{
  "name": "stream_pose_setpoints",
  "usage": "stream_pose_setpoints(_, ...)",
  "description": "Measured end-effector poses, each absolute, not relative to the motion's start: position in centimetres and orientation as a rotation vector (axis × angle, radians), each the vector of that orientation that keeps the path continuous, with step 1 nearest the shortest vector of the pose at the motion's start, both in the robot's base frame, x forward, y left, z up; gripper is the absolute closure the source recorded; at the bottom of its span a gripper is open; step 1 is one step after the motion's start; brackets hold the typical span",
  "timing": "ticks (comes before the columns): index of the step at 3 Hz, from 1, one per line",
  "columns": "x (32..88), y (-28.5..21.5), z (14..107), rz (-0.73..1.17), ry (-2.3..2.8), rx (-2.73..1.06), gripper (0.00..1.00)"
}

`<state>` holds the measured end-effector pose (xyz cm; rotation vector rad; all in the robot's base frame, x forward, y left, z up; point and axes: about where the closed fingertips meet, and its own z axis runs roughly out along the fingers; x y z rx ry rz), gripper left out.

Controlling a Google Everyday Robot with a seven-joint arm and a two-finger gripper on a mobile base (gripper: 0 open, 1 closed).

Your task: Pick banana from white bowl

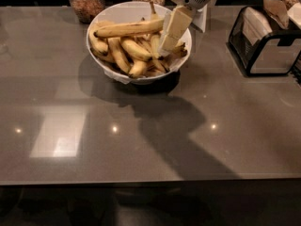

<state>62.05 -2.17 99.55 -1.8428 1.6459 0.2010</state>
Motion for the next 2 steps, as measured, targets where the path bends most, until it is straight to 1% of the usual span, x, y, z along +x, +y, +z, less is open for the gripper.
stream_pose_setpoints(2, 63.89, 0.13, 97.88, 0.281, 1.598, -1.833, 0.00)
